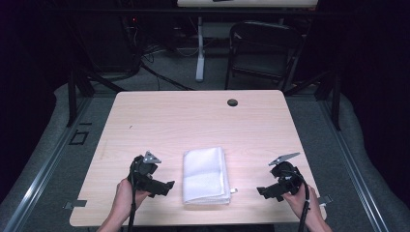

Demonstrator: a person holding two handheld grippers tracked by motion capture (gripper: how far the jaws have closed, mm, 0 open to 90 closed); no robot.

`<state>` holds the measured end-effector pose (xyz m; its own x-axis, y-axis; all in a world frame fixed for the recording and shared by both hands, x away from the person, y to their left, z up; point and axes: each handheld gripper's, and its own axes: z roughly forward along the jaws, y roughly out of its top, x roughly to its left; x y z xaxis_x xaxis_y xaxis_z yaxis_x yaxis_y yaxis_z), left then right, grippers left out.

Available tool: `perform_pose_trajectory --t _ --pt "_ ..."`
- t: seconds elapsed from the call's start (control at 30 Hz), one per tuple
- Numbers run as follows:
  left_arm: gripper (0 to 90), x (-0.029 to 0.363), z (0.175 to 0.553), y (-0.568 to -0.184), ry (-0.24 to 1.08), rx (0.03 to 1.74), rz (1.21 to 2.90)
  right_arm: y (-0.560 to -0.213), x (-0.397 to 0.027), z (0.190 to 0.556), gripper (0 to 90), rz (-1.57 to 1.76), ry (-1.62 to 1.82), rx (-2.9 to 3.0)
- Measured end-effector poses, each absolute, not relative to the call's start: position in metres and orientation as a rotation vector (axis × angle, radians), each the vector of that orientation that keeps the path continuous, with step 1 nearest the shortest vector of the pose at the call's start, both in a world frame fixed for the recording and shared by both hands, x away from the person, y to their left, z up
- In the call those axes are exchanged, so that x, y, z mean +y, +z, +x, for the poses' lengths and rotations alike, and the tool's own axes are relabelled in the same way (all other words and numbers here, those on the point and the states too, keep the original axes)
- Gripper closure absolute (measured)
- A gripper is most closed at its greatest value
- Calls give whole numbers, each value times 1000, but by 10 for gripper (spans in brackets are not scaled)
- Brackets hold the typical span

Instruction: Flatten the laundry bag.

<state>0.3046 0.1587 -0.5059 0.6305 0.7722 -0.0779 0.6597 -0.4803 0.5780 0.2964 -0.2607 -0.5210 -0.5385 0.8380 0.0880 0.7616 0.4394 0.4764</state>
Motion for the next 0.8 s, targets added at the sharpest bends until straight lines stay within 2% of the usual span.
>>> perform_pose_trajectory --t 0.3,0.8 --pt "0 117 306 -505 194 1002 2310 -522 -260 296 7 1415 714 2538" --pt "0 43 292 -524 131 767 2466 -525 -258 296 13 1436 702 2550"
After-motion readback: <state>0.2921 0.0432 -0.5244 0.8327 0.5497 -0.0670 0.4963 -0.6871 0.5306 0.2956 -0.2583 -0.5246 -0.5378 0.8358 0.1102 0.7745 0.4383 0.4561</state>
